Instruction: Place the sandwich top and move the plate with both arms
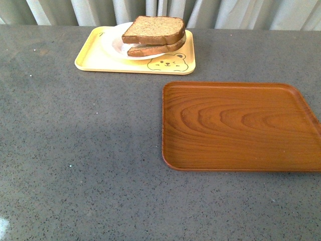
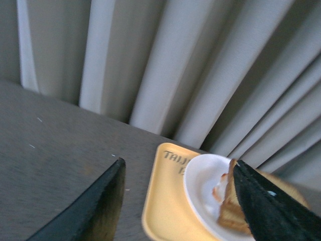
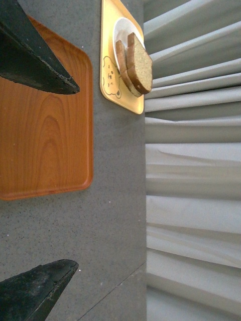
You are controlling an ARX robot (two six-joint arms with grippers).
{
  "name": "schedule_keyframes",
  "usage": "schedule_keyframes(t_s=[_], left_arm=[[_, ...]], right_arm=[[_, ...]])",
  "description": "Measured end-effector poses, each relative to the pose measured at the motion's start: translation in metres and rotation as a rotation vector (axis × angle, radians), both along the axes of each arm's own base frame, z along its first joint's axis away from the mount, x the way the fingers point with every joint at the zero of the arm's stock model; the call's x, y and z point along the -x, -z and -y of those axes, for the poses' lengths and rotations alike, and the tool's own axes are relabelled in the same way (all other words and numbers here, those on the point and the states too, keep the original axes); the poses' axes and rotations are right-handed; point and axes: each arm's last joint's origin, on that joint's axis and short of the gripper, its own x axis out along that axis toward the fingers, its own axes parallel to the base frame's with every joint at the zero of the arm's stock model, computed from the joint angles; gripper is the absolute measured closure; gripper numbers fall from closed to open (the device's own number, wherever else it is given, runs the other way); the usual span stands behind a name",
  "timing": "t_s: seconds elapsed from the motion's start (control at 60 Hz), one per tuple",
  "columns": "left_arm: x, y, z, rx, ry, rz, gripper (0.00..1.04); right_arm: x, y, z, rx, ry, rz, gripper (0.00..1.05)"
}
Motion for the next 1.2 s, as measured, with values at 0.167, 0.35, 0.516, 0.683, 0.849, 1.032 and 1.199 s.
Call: schedule_keyframes(t_s=[0.167, 0.35, 0.516, 0.683, 0.849, 1.032, 1.199], left_arm=[[0.038, 0.010, -0.010, -0.080, -0.008, -0.044, 0.91], [0.067, 0.007, -0.010, -0.097, -0.008, -0.032, 1.03], [0.089, 0.009, -0.010, -0.101, -0.006, -0.040, 1.03], [0.107, 0.008, -0.010, -0.103, -0.007, -0.039, 1.03], [0.122, 0.008, -0.010, -0.104, -0.007, -0.041, 1.03], [0.136, 0.007, -0.010, -0.104, -0.007, -0.041, 1.03], [0.146, 0.006, -0.010, -0.105, -0.007, -0.038, 1.03]], right_arm=[[0.000, 0.000, 0.000, 0.000, 0.001, 0.000, 0.09], [0.000, 0.000, 0.000, 0.000, 0.000, 0.000, 0.09], [0.000, 0.000, 0.000, 0.000, 0.000, 0.000, 0.09], [0.000, 0.000, 0.000, 0.000, 0.000, 0.000, 0.09], [0.000, 0.000, 0.000, 0.000, 0.000, 0.000, 0.09], [0.000, 0.000, 0.000, 0.000, 0.000, 0.000, 0.09], [0.000, 0.000, 0.000, 0.000, 0.000, 0.000, 0.09]])
